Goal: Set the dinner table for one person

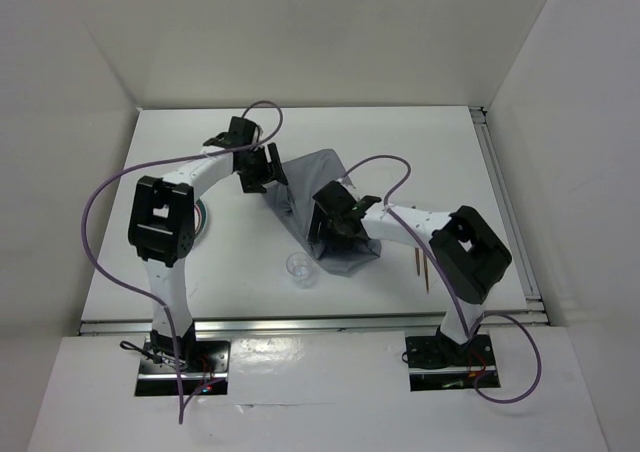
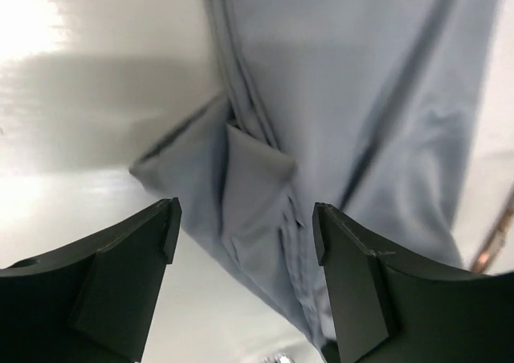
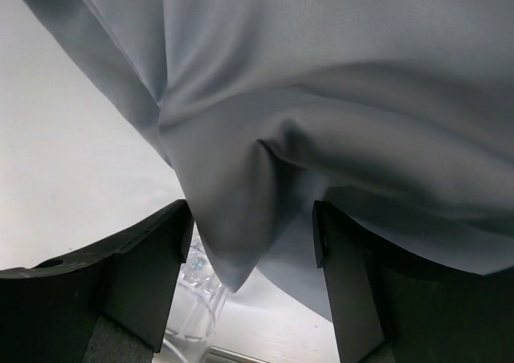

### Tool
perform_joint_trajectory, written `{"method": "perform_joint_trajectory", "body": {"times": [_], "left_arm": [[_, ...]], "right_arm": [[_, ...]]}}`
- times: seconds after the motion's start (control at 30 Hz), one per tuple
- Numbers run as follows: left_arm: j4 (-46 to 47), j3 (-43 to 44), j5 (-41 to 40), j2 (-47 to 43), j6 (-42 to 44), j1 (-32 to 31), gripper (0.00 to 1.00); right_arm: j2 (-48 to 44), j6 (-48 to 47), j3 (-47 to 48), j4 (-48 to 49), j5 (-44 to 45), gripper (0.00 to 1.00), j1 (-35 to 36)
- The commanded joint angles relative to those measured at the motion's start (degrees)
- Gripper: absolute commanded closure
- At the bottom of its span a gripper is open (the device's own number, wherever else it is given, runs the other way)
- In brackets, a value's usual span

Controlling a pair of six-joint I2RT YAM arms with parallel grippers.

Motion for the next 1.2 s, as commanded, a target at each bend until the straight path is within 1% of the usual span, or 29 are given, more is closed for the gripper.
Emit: {"method": "perform_joint_trajectory", "body": {"times": [0.0, 0.17, 0.2, 0.23, 0.27, 0.3, 0.33, 0.37, 0.4, 0.43, 0.47, 0.53, 0.63, 0.67, 0.73, 0.77, 0.8, 0.83, 0.87, 0.9, 0.97, 1.0, 1.03, 1.07, 1.1, 1.13, 1.17], "left_arm": [[-3.18, 2.7, -3.38, 4.75, 1.8, -0.67, 0.16], [-3.18, 3.22, -3.92, 7.29, 1.8, -0.67, 0.24], [-3.88, 3.22, -4.44, 7.3, 1.28, -0.67, 0.29], [-3.89, 3.22, -4.45, 7.82, 1.27, -0.67, 0.32], [-3.89, 3.22, -4.45, 7.83, 1.27, -0.67, 0.35], [-3.28, 2.53, -4.45, 7.83, 0.75, -0.67, 0.45], [-3.27, 2.52, -3.93, 7.83, 0.75, -0.67, 0.52], [-3.27, 2.52, -3.92, 7.83, 0.75, -0.67, 0.63], [-2.75, 2.52, -3.22, 7.83, 0.75, -0.67, 0.77], [-2.75, 2.52, -2.17, 7.83, 0.75, -0.06, 1.0], [-3.7, 3.04, -2.16, 7.83, 0.75, 0.46, 1.0], [-4.76, 4.1, -0.85, 7.83, 0.75, 1.08, 1.0], [-4.77, 4.72, -1.45, 6.6, 1.35, 2.13, 1.0], [-4.77, 5.33, -1.98, 6.6, 1.36, 2.14, 1.0], [-4.77, 6.73, -2.77, 6.6, 1.88, 3.19, 1.0], [-4.77, 8.92, -3.3, 6.6, 1.89, 3.89, 1.0], [-4.77, 10.59, -3.3, 8.6, 1.89, 3.9, 1.0], [-6.94, 12.87, -3.31, 10.01, 2.58, 4.68, 1.0], [-8.09, 18.2, -4.96, 11.59, 2.59, 4.69, 1.0], [-8.98, 20.95, -5.67, 13.09, 2.59, 5.21, 1.0], [-9.6, 26.23, -6.29, 17.57, 1.98, 5.82, 1.0], [-10.3, 31.56, -7.51, 19.15, 1.98, 5.83, 1.0], [-10.3, 34.48, -8.65, 20.64, 1.98, 5.83, 1.0], [-11.35, 37.65, -10.32, 23.88, 2.5, 5.13, 1.0], [-13.19, 44.46, -13.47, 25.56, 3.03, 4.61, 1.0], [-13.73, 47.4, -14.02, 26.97, 3.03, 4.6, 1.0], [-13.73, 49.61, -14.03, 28.03, 3.03, 4.6, 1.0]], "right_arm": [[0.83, 0.3, 3.11, 1.63, 0.19, 0.28, 0.44], [2.59, -0.22, 4.43, 1.63, 0.19, 0.33, 0.44], [2.59, -0.22, 4.43, 1.63, 0.19, 0.35, 0.44], [3.19, -0.22, 5.04, 1.63, 0.19, 0.42, 0.44], [3.2, -0.22, 5.05, 1.63, 0.19, 0.45, 0.44], [3.2, -0.83, 5.05, 1.63, 0.19, 0.48, 0.44], [3.72, -0.84, 5.74, 1.63, 0.19, 0.59, 0.44], [3.73, -0.84, 5.75, 1.02, 0.19, 0.69, 0.44], [3.73, -1.36, 6.36, 1.01, -0.42, 0.78, -0.25], [3.73, -2.15, 6.36, 1.01, -1.03, 0.87, -0.26], [3.73, -2.16, 7.5, 1.01, -1.04, 1.0, -0.96], [2.42, -3.9, 8.56, 1.01, -2.17, 1.0, -1.67], [0.04, -5.75, 10.31, 3.38, -4.54, 1.0, -5.35], [-0.66, -5.76, 11.02, 4.08, -6.73, 1.0, -7.97], [-1.72, -6.37, 11.55, 7.42, -9.64, 1.0, -10.97], [-2.24, -6.9, 12.25, 9.78, -12.78, 1.0, -14.29], [-2.25, -6.9, 12.78, 10.93, -14.47, 1.0, -16.06], [-1.64, -6.9, 13.39, 11.81, -16.05, 1.0, -17.82], [-1.02, -6.9, 14.09, 12.61, -18.94, 1.0, -19.67], [0.11, -6.9, 15.84, 12.61, -19.49, 1.0, -22.99], [0.82, -4.46, 15.86, 14.62, -21.07, 1.0, -26.35], [1.7, -2.88, 14.9, 17.16, -23.77, 1.0, -29.76], [2.23, -1.21, 13.85, 18.84, -25.8, 1.0, -31.53], [2.23, 2.9, 12.53, 20.77, -27.82, 1.0, -33.2], [2.84, 5.55, 8.69, 25.14, -30.89, 1.0, -35.92], [2.85, 8.28, 6.13, 28.4, -32.83, 0.99, -37.16], [3.37, 14.13, 3.23, 32.18, -34.68, 0.92, -38.39]]}}
